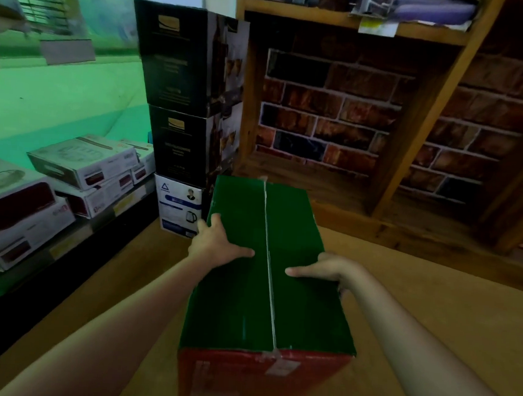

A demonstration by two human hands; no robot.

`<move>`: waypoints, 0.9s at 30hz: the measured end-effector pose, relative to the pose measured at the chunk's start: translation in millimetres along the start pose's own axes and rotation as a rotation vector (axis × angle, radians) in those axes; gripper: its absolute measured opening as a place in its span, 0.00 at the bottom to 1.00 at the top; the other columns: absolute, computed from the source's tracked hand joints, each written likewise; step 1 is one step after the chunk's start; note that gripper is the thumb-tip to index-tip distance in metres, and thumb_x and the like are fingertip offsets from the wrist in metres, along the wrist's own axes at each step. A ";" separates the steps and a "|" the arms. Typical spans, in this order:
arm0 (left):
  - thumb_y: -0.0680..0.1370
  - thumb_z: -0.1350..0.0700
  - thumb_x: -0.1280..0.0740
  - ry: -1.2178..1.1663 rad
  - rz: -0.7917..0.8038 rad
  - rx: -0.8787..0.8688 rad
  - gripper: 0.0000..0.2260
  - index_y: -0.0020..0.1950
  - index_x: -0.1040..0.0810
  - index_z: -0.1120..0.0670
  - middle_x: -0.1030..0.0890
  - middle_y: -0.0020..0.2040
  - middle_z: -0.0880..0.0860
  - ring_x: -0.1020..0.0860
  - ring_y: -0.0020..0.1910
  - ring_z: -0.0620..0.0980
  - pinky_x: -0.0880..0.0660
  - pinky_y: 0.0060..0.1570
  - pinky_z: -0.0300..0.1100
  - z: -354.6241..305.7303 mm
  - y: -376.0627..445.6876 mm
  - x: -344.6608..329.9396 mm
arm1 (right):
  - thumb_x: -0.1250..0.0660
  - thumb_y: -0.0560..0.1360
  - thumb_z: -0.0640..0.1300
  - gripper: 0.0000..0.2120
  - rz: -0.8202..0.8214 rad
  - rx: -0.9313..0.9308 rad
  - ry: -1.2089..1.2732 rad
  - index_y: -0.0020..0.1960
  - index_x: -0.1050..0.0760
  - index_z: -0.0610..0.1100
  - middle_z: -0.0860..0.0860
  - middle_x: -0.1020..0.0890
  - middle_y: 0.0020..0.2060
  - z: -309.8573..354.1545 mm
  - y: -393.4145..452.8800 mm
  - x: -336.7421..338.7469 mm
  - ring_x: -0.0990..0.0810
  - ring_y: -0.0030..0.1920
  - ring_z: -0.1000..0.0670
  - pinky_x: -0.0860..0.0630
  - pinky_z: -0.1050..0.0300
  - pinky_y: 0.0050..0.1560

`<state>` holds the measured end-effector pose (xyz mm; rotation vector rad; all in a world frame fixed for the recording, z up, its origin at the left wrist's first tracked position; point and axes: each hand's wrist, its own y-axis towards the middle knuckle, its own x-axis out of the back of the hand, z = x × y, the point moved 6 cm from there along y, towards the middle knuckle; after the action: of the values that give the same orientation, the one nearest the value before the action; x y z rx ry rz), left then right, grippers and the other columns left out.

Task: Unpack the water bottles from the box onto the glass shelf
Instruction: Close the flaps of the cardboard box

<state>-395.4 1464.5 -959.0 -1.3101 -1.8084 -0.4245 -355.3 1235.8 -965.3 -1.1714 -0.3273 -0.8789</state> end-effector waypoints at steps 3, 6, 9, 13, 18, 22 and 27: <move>0.63 0.42 0.23 -0.036 -0.022 -0.047 0.50 0.76 0.48 0.53 0.41 0.72 0.59 0.33 0.68 0.61 0.31 0.65 0.53 -31.8 10.3 7.7 | 0.30 0.68 0.63 0.46 -0.066 0.058 0.083 0.75 0.44 0.41 0.42 0.35 0.72 -5.1 0.9 23.9 0.31 0.69 0.40 0.28 0.44 0.63; 0.64 0.43 0.23 -0.053 -0.034 -0.097 0.48 0.75 0.46 0.53 0.40 0.72 0.58 0.34 0.68 0.60 0.32 0.64 0.52 -68.5 21.3 14.4 | 0.30 0.69 0.61 0.44 -0.127 0.115 0.173 0.75 0.44 0.41 0.43 0.36 0.72 -11.8 1.9 55.8 0.31 0.69 0.41 0.29 0.46 0.63; 0.65 0.44 0.23 -0.064 -0.037 -0.137 0.47 0.75 0.45 0.52 0.39 0.72 0.58 0.33 0.68 0.60 0.31 0.63 0.52 -101.5 32.0 19.1 | 0.30 0.69 0.61 0.53 -0.210 0.116 0.244 0.76 0.58 0.36 0.41 0.44 0.75 -21.2 1.9 88.0 0.37 0.72 0.40 0.32 0.47 0.66; 0.65 0.45 0.23 -0.055 0.006 -0.178 0.45 0.75 0.44 0.51 0.39 0.72 0.57 0.33 0.68 0.60 0.31 0.62 0.51 -135.5 52.0 19.7 | 0.27 0.65 0.64 0.59 -0.246 0.085 0.337 0.76 0.60 0.36 0.40 0.39 0.74 -33.3 16.7 119.6 0.34 0.71 0.40 0.31 0.46 0.68; 0.66 0.48 0.23 -0.102 0.045 -0.193 0.43 0.75 0.43 0.50 0.40 0.73 0.57 0.34 0.68 0.60 0.31 0.64 0.52 -174.2 89.4 22.0 | 0.30 0.65 0.67 0.58 -0.282 0.098 0.285 0.76 0.57 0.36 0.41 0.39 0.73 -26.7 38.2 166.0 0.33 0.70 0.41 0.30 0.48 0.67; 0.66 0.48 0.23 -0.102 0.049 -0.200 0.44 0.76 0.43 0.50 0.40 0.74 0.56 0.35 0.70 0.59 0.32 0.66 0.51 -209.3 118.2 24.0 | 0.30 0.65 0.68 0.56 -0.298 0.095 0.255 0.75 0.53 0.36 0.42 0.39 0.73 -21.0 51.9 207.5 0.33 0.70 0.41 0.30 0.48 0.67; 0.66 0.51 0.22 -0.209 0.057 -0.217 0.44 0.75 0.43 0.48 0.41 0.73 0.55 0.35 0.69 0.59 0.31 0.65 0.52 -238.1 146.3 26.1 | 0.30 0.65 0.67 0.55 -0.347 0.090 0.259 0.75 0.52 0.36 0.42 0.37 0.73 -13.3 64.0 250.3 0.31 0.69 0.42 0.28 0.48 0.65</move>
<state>-164.3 1375.4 -826.9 -1.6023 -1.9319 -0.4783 -151.0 1124.6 -851.9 -0.9168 -0.3598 -1.2923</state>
